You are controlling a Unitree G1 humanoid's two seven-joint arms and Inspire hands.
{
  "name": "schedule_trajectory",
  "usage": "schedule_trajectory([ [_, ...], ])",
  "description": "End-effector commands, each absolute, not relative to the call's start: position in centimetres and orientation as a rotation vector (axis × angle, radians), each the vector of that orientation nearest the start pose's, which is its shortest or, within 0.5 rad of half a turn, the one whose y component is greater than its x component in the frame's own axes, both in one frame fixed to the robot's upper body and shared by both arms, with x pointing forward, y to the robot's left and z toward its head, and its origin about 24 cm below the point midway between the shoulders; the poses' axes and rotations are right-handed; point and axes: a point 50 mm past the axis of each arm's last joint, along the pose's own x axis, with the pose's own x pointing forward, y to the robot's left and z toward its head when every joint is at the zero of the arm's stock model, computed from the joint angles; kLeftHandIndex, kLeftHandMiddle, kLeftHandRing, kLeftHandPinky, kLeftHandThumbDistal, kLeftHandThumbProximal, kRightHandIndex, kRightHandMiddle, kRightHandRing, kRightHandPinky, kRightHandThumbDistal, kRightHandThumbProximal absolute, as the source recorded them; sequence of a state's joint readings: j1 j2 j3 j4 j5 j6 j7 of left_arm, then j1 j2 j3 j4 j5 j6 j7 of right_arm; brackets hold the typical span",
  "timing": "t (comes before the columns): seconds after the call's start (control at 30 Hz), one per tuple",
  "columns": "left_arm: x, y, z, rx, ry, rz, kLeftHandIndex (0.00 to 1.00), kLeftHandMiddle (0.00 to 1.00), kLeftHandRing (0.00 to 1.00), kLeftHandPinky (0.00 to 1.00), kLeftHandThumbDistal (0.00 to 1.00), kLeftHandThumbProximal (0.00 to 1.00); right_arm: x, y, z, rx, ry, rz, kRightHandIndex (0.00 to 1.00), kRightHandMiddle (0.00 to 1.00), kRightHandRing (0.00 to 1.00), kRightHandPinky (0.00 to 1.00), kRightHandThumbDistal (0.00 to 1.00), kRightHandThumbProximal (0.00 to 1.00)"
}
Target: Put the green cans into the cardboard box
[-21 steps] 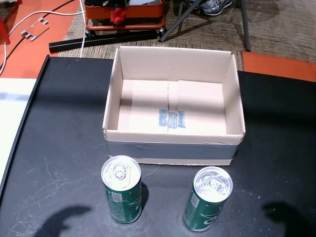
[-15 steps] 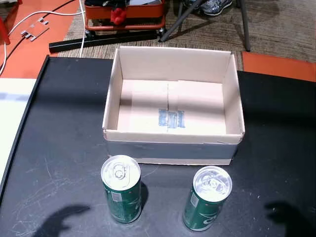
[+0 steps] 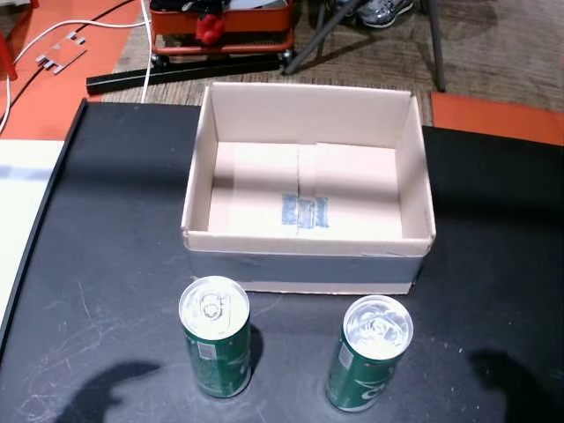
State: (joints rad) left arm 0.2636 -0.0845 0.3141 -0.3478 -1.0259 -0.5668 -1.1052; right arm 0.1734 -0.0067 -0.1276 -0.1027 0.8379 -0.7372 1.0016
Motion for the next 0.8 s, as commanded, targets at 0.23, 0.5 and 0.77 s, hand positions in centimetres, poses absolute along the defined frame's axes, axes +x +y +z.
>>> schedule_trajectory([
  [0.23, 14.0, 21.5, 11.7, -0.302, -1.120, -0.351, 0.71, 0.81, 0.89, 0.84, 1.00, 0.51, 19.6, -16.6, 6.5, 0.149, -0.664, 0.458, 0.68, 0.79, 0.85, 0.92, 1.00, 0.63],
  [0.5, 14.1, 21.4, 11.5, -0.297, -1.110, -0.347, 0.72, 0.82, 0.91, 0.85, 1.00, 0.49, 20.9, -15.4, 3.7, 0.070, -0.436, 0.478, 0.74, 0.82, 0.88, 0.96, 1.00, 0.70],
  [0.77, 13.9, 21.5, 11.4, -0.303, -1.098, -0.360, 0.74, 0.84, 0.92, 0.87, 1.00, 0.50, 21.3, -15.0, 2.0, 0.049, -0.329, 0.551, 0.72, 0.83, 0.89, 0.97, 1.00, 0.68],
])
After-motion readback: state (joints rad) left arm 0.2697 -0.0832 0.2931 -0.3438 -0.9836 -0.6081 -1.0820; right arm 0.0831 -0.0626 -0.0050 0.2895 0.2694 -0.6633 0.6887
